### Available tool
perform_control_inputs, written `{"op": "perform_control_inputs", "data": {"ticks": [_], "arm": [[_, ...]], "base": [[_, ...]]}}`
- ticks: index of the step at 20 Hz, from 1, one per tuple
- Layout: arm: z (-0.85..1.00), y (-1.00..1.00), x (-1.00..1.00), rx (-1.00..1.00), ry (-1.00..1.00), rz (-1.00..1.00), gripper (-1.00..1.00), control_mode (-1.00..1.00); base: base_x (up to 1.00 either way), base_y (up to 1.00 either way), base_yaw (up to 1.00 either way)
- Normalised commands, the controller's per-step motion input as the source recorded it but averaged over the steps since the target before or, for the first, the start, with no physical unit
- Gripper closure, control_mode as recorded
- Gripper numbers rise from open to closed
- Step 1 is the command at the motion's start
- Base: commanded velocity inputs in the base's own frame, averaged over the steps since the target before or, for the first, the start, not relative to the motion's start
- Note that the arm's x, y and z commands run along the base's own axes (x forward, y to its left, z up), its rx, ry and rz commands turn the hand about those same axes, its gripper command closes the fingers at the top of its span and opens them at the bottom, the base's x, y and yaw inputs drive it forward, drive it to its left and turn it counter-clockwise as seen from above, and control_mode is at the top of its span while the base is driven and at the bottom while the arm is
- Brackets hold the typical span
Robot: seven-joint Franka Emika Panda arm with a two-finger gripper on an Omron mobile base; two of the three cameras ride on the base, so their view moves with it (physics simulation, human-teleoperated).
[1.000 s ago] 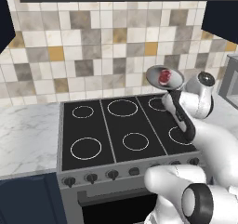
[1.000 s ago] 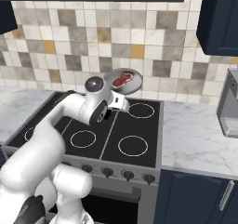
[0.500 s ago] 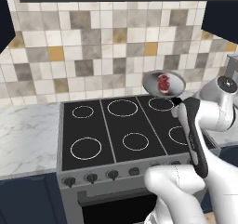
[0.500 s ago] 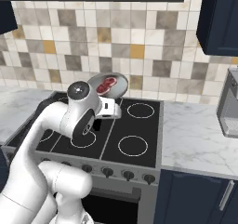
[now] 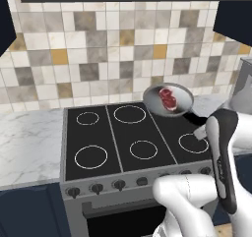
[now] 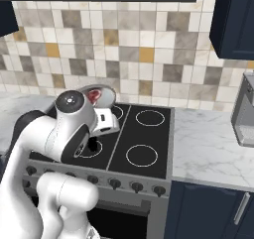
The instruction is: Pick up the pan with the steak in it and place it on the dining table. Then place the steak on the plate.
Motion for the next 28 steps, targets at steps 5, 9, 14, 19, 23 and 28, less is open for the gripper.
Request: {"op": "perform_control_inputs", "data": {"ticks": [5, 9, 14, 19, 23, 28], "arm": [[0.13, 0.0, -0.76, 0.0, 0.0, 0.24, 1.0, -1.0], [0.1, 0.0, -0.75, 0.04, 0.01, 0.24, 1.0, -1.0], [0.1, -0.02, -0.65, 0.07, 0.06, 0.25, 1.0, -1.0], [0.02, -0.08, -0.55, 0.11, 0.11, 0.26, 1.0, -1.0], [0.0, -0.09, -0.43, 0.16, 0.1, 0.2, 1.0, -1.0], [0.0, 0.0, 0.0, 0.0, 0.0, 0.0, 1.0, -1.0]], "base": [[0.0, 0.0, 0.0], [0.0, 0.0, 0.0], [0.0, 0.0, 0.0], [0.0, 0.0, 0.0], [0.0, 0.0, 0.0], [0.0, 0.0, 0.0]]}}
